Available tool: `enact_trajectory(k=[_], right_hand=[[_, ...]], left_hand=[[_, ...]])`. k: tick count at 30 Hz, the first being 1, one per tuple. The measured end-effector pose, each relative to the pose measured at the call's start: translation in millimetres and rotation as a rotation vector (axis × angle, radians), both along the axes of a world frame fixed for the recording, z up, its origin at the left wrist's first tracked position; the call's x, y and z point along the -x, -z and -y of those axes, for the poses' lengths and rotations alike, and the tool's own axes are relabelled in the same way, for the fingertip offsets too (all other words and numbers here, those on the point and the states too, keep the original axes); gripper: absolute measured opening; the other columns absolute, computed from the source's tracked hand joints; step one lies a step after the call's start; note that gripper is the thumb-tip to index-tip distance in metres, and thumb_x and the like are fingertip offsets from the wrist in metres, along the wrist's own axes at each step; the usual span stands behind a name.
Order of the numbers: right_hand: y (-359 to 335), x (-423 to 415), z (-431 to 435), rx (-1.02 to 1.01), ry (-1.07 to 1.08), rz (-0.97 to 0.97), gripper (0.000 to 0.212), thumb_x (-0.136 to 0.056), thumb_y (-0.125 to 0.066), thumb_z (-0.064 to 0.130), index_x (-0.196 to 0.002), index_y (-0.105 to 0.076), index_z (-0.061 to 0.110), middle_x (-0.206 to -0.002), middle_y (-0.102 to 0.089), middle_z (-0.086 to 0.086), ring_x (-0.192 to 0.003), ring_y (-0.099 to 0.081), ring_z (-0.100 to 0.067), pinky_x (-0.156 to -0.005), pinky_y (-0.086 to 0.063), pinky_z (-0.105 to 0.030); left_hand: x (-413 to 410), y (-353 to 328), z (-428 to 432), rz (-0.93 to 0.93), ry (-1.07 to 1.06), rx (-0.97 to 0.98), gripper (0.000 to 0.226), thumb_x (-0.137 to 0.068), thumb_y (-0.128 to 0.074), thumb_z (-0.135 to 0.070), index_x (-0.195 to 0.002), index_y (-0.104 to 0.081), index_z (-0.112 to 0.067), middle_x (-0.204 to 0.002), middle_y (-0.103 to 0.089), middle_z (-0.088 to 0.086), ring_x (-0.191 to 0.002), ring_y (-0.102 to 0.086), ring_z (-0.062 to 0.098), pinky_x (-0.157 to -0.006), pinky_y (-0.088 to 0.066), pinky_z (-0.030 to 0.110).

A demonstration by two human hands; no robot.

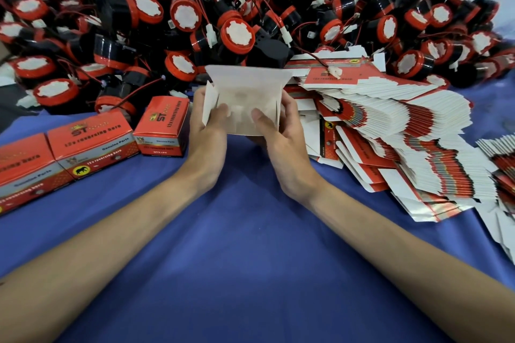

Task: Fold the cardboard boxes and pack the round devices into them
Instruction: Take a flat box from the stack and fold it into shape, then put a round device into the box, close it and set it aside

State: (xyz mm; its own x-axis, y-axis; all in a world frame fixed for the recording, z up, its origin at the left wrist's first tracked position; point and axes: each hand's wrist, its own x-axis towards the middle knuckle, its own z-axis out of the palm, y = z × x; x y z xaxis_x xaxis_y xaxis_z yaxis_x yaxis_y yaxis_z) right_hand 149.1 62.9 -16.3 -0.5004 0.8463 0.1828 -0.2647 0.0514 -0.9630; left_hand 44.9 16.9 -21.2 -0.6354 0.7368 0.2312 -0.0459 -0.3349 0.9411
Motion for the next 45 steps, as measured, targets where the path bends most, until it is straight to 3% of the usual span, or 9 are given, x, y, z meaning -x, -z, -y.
enact_trajectory(k=[15, 24, 27, 30, 32, 36, 39, 42, 45], right_hand=[[5.8, -2.8, -5.2, -0.16, 0.163, 0.03, 0.049, -0.083, -0.05, 0.012, -0.129, -0.042, 0.027, -0.111, -0.056, -0.002, -0.103, -0.058, -0.015, -0.091, -0.051, -0.037], [5.5, -0.3, -2.7, -0.356, 0.211, 0.406, 0.043, -0.083, -0.058, 0.013, -0.125, -0.049, 0.013, -0.121, -0.054, -0.006, -0.114, -0.05, -0.019, -0.095, -0.046, -0.034], [-0.1, -2.7, 3.4, -0.455, 0.243, 0.467, 0.047, -0.089, -0.038, 0.036, -0.13, -0.049, 0.016, -0.121, -0.054, 0.0, -0.111, -0.047, -0.013, -0.089, -0.04, -0.025], [-3.7, -11.5, 5.3, -0.455, 0.267, 0.497, 0.045, -0.094, -0.02, 0.04, -0.099, -0.057, 0.015, -0.095, -0.062, 0.001, -0.09, -0.054, -0.017, -0.076, -0.04, -0.036], [-9.7, -13.7, 1.8, -0.508, 0.239, 0.617, 0.057, -0.092, -0.015, 0.034, -0.106, -0.06, 0.002, -0.096, -0.066, -0.012, -0.092, -0.059, -0.029, -0.078, -0.044, -0.044], [-40.4, -10.8, -22.7, -0.488, 0.198, 0.593, 0.051, -0.089, -0.028, 0.018, -0.127, -0.055, -0.003, -0.127, -0.054, -0.029, -0.114, -0.053, -0.045, -0.098, -0.041, -0.051], [-70.6, 14.4, -56.2, -0.441, 0.252, 0.5, 0.04, -0.097, -0.043, 0.038, -0.124, -0.06, 0.014, -0.123, -0.059, -0.014, -0.109, -0.056, -0.025, -0.103, -0.041, -0.043], [-88.6, 48.1, -84.0, -0.644, 0.15, 0.777, 0.07, -0.09, -0.063, 0.038, -0.149, -0.03, 0.019, -0.15, -0.033, -0.011, -0.138, -0.033, -0.023, -0.112, -0.027, -0.033], [-87.1, 74.5, -99.3, -0.57, 0.092, 0.774, 0.076, -0.083, -0.072, 0.037, -0.146, -0.035, 0.015, -0.149, -0.039, -0.007, -0.138, -0.035, -0.022, -0.107, -0.029, -0.028]], left_hand=[[-0.4, -4.4, 1.2, -0.268, 0.013, 0.058, 0.039, -0.092, -0.049, 0.007, -0.113, -0.052, -0.026, -0.105, -0.061, -0.006, -0.093, -0.061, -0.004, -0.074, -0.05, 0.014], [0.5, -4.5, 4.1, -0.414, -0.089, 0.274, 0.047, -0.081, -0.047, 0.006, -0.108, -0.051, -0.031, -0.101, -0.063, -0.009, -0.097, -0.06, 0.011, -0.08, -0.052, 0.026], [0.6, -5.4, 4.5, -0.57, -0.201, 0.404, 0.033, -0.079, -0.048, -0.013, -0.111, -0.052, -0.018, -0.106, -0.057, 0.001, -0.093, -0.054, 0.019, -0.078, -0.047, 0.038], [-1.3, -8.1, 5.3, -0.587, -0.209, 0.296, 0.039, -0.076, -0.046, -0.019, -0.114, -0.052, -0.013, -0.108, -0.049, -0.002, -0.096, -0.049, 0.015, -0.077, -0.039, 0.027], [1.3, -11.0, 6.0, -0.471, -0.177, 0.203, 0.033, -0.08, -0.045, -0.011, -0.111, -0.053, -0.018, -0.103, -0.055, -0.006, -0.096, -0.052, 0.011, -0.075, -0.043, 0.023], [8.6, -8.5, 1.5, -0.37, -0.212, 0.293, 0.034, -0.084, -0.041, 0.005, -0.102, -0.051, -0.022, -0.097, -0.057, -0.011, -0.095, -0.054, 0.01, -0.069, -0.042, 0.015], [7.0, -6.6, -1.0, -0.366, -0.233, 0.307, 0.034, -0.085, -0.05, 0.0, -0.109, -0.047, -0.025, -0.103, -0.055, -0.013, -0.1, -0.054, 0.007, -0.082, -0.047, 0.02], [5.0, -8.1, 1.6, -0.354, -0.243, 0.197, 0.045, -0.077, -0.059, -0.016, -0.117, -0.042, -0.026, -0.113, -0.054, -0.008, -0.105, -0.053, 0.005, -0.089, -0.046, 0.021], [3.7, -9.0, 4.1, -0.414, -0.219, 0.149, 0.06, -0.073, -0.063, -0.019, -0.127, -0.036, -0.025, -0.125, -0.05, -0.001, -0.113, -0.052, 0.008, -0.091, -0.045, 0.018]])
